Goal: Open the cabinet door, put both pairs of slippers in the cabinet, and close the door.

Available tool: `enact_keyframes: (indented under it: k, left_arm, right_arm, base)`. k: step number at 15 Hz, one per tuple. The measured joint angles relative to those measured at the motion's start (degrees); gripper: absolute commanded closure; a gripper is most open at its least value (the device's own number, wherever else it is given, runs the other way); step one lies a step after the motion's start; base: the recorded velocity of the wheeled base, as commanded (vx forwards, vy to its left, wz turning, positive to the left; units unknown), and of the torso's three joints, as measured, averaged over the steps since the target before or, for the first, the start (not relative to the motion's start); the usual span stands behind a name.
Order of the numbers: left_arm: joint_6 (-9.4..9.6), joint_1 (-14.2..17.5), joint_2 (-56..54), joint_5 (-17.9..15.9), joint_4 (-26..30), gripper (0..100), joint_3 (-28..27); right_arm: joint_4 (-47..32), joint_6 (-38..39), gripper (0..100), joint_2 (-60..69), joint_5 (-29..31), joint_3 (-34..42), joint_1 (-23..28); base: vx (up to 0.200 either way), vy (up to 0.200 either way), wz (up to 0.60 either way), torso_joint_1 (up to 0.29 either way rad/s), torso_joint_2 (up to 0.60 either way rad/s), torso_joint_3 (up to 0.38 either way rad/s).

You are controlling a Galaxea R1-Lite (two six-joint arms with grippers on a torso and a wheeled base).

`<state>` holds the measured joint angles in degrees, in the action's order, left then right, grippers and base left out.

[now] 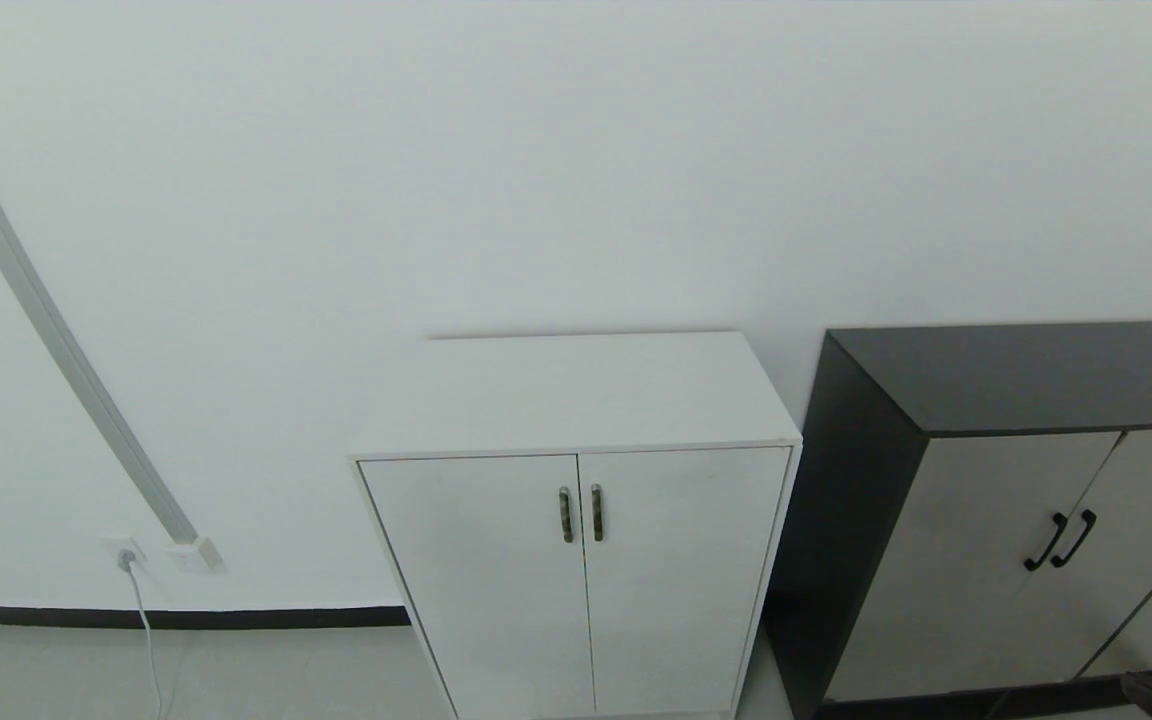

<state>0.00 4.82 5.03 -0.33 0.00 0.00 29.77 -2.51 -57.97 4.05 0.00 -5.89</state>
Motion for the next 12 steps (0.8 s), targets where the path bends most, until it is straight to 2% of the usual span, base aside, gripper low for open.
enact_keyframes:
  k: [3,5,8,12]
  left_arm:
    - [-0.05,0.0,0.0,0.0,0.0,100,0.0]
    - [-0.05,0.0,0.0,0.0,0.0,100,0.0]
    - [-0.02,0.0,0.0,0.0,0.0,100,0.0]
    - [-0.05,0.0,0.0,0.0,0.0,100,0.0]
  right_arm:
    - [-14.9,-0.1,100,9.4,-2.5,0.0,-2.2]
    - [-21.4,-0.1,100,13.8,-3.4,0.0,-3.7]
    - [-26.5,0.0,100,18.6,-3.6,0.0,-5.5]
    - [-27.4,0.6,100,20.9,-3.9,0.0,-6.9]
  base:
    - [0.0,0.0,0.0,0.0,0.0,0.0]
    - [0.0,0.0,0.0,0.0,0.0,0.0]
    - [0.0,0.0,0.0,0.0,0.0,0.0]
    - [0.0,0.0,0.0,0.0,0.0,0.0]
